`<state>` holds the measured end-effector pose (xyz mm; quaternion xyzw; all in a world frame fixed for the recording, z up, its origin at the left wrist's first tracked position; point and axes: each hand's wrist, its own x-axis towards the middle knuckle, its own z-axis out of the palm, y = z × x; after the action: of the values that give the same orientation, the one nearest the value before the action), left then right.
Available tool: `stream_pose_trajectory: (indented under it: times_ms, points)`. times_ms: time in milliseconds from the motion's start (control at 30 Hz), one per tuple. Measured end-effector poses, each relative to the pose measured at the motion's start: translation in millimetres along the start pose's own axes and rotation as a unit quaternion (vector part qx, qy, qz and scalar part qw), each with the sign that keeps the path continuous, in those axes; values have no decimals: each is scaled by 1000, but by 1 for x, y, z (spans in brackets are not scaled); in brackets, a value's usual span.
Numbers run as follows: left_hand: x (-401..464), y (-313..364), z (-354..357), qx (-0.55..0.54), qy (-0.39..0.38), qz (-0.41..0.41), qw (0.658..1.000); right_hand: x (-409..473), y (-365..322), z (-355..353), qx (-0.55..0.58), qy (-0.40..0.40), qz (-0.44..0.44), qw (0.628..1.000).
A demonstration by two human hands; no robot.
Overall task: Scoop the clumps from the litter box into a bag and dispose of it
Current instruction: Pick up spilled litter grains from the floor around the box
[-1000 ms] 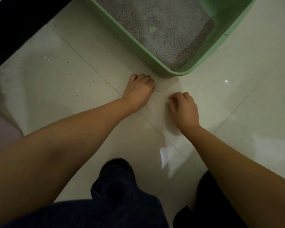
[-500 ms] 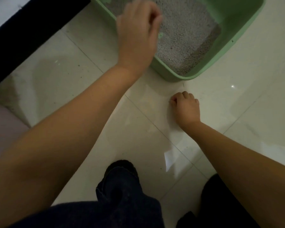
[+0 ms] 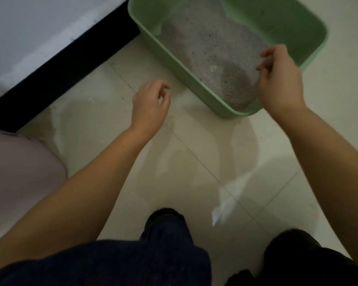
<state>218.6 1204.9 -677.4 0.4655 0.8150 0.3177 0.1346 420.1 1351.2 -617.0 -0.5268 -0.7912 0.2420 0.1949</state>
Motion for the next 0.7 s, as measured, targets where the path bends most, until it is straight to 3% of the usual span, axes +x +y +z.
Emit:
stream_pose_trajectory:
  times_ms: [100, 167, 233, 367, 433, 700]
  points:
    - [-26, -23, -8, -18, 0, -85, 996, 8, -4, 4, -57, -9, 52, 997]
    - [-47, -30, -9, -16, -6, -138, 990, -6, -26, 13, 19, 42, 23, 999]
    - [-73, -38, -3, -3, -29, -151, 988, -33, -45, 40, 79, 26, -30, 996]
    - [-120, -52, 16, 75, -79, -111, 988, -104, -44, 125, 23, -264, -110, 958]
    - [-132, -56, 22, 96, -78, -120, 985, -123, -30, 149, -28, -320, -147, 935]
    - [-132, -71, 34, 182, -61, -48, 980, -119, -15, 166, -79, -280, -212, 933]
